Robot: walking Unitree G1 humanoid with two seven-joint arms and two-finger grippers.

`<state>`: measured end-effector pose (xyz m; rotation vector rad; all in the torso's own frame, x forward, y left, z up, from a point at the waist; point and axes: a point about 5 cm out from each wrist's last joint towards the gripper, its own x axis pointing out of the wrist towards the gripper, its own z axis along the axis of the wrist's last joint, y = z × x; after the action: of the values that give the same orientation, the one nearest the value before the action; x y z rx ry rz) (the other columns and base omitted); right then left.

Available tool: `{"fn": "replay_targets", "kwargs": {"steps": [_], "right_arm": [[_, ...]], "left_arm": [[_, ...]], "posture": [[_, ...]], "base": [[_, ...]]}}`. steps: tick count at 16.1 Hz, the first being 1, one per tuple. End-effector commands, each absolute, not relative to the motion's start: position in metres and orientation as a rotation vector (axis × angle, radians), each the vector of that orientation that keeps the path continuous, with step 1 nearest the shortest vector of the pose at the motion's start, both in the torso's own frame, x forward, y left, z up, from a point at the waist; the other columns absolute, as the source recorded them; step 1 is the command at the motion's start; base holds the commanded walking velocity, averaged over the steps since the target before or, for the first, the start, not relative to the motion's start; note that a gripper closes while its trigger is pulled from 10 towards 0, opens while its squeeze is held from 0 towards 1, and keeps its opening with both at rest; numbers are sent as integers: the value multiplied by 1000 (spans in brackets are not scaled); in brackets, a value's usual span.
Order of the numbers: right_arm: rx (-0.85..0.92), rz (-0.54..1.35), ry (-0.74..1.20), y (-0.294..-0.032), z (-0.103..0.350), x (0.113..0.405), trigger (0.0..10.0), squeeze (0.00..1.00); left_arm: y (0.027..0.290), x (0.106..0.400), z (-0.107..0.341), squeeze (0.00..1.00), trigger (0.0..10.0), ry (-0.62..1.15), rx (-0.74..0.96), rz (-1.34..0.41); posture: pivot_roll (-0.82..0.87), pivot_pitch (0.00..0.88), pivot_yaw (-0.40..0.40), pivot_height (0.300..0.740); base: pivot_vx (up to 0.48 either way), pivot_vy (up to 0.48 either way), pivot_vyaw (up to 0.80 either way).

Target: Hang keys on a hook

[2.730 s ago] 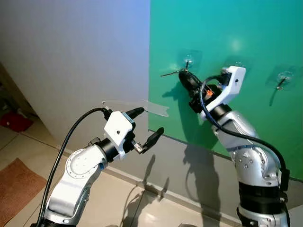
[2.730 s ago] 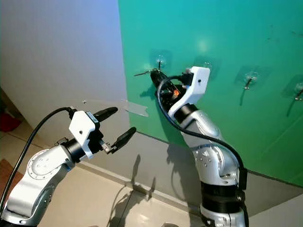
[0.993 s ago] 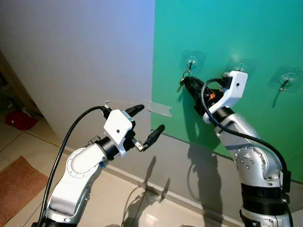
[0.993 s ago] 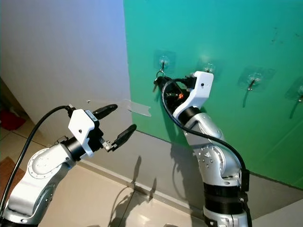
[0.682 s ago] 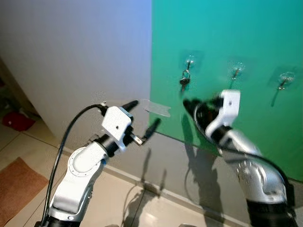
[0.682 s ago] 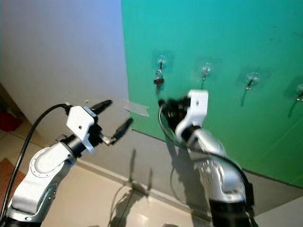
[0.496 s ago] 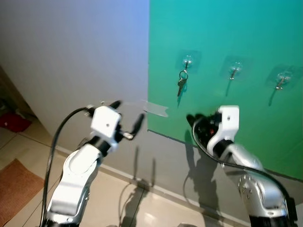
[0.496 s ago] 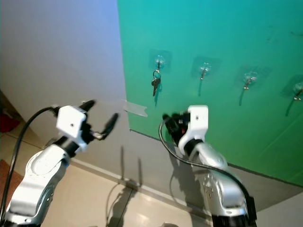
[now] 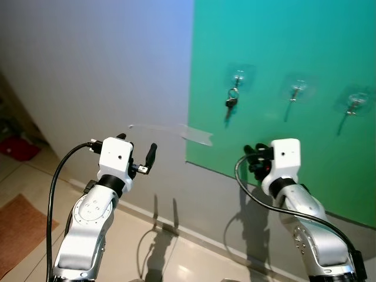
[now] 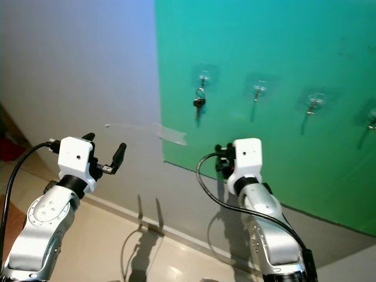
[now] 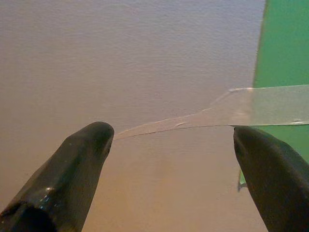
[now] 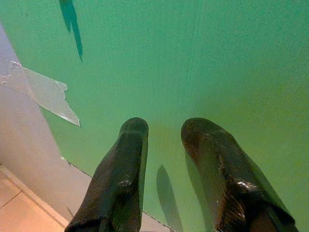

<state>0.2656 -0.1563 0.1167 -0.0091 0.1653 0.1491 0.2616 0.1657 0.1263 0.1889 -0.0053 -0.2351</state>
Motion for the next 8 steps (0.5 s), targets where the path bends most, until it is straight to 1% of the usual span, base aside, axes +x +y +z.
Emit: {"fn": "replay_targets", "kwargs": {"steps": [1,4,8], "right_arm": [[-19,80,146,-168,118,267,10000,0],[-3,58,155,-166,112,266,10000,0],[8,36,159,-164,110,262,10000,0]], "left_arm": [[165,262,127,0,10000,-2,218,-236],[162,259,130,0,10000,-13,272,-273],[161,270,134,0,10000,-27,281,-282]], "posture": [[-91,0,-37,740],[-78,0,-33,740],[-103,0,-8,740]], "base": [[0,428,0],[0,429,0],[0,430,0]]}}
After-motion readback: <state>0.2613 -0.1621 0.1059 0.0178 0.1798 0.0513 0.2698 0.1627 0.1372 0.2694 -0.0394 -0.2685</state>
